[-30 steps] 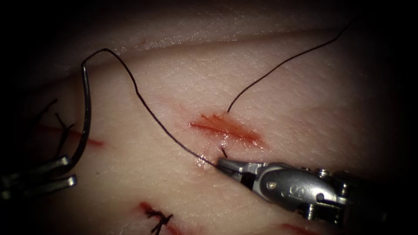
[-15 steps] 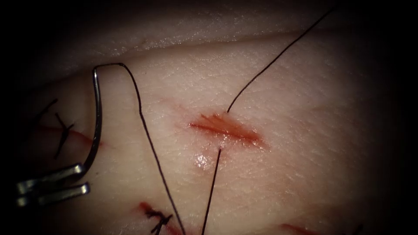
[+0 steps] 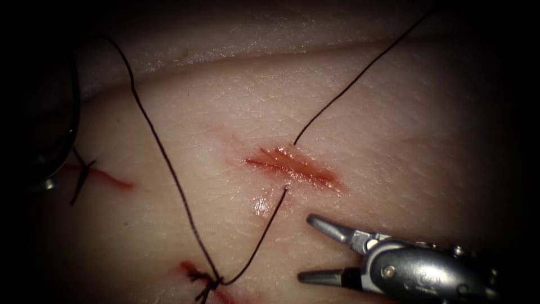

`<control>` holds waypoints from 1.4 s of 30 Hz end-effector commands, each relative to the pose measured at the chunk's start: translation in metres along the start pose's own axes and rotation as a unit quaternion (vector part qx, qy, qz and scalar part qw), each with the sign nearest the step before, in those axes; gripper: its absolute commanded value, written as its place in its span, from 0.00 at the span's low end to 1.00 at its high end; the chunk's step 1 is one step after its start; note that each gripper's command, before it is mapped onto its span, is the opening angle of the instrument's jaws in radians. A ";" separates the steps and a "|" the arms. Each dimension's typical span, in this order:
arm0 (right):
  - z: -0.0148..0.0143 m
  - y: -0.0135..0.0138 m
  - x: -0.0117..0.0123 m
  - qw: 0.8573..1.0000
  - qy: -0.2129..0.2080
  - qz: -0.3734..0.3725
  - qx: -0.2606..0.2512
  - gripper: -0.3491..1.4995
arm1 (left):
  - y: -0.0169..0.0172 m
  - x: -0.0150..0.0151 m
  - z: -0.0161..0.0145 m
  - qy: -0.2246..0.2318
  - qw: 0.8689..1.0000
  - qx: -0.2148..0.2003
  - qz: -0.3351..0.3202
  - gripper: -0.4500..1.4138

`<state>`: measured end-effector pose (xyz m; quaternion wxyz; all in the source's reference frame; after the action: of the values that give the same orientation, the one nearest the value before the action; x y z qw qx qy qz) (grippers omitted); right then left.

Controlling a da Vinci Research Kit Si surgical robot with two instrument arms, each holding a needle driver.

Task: Wound Closure

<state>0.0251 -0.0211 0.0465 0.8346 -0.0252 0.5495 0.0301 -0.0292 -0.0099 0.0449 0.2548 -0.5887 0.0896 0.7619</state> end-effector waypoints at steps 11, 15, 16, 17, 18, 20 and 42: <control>0.0082 0.0006 -0.0062 0.998 -0.052 -0.047 -0.006 0.55 | 0.0014 -0.0006 0.0018 0.009 1.000 -0.003 0.005 0.00; 0.0061 0.0005 -0.0055 0.998 -0.050 -0.049 -0.004 0.00 | 0.0017 -0.0005 0.0017 0.010 1.000 -0.004 0.006 0.00; 0.0058 0.0004 -0.0053 0.998 -0.051 -0.049 -0.004 0.00 | 0.0018 -0.0006 0.0017 0.010 1.000 -0.004 0.006 0.00; 0.0054 0.0001 -0.0049 0.997 -0.053 -0.048 -0.003 0.00 | 0.0020 -0.0006 0.0017 0.011 1.000 -0.005 0.006 0.00; 0.0051 -0.0002 -0.0045 0.997 -0.051 -0.049 -0.005 0.00 | 0.0022 -0.0007 0.0017 0.011 1.000 -0.005 0.007 0.00; 0.0044 -0.0012 -0.0035 0.997 -0.051 -0.049 -0.004 0.00 | 0.0025 -0.0008 0.0018 0.013 1.000 -0.004 0.009 0.00; 0.0011 -0.0061 0.0039 0.999 0.005 0.003 0.053 0.80 | 0.0041 -0.0012 0.0027 0.013 1.000 -0.016 0.015 0.00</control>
<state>0.0275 -0.0275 0.0430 0.8321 0.0205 0.5542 0.0067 -0.0327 -0.0128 0.0456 0.2330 -0.5998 0.0897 0.7602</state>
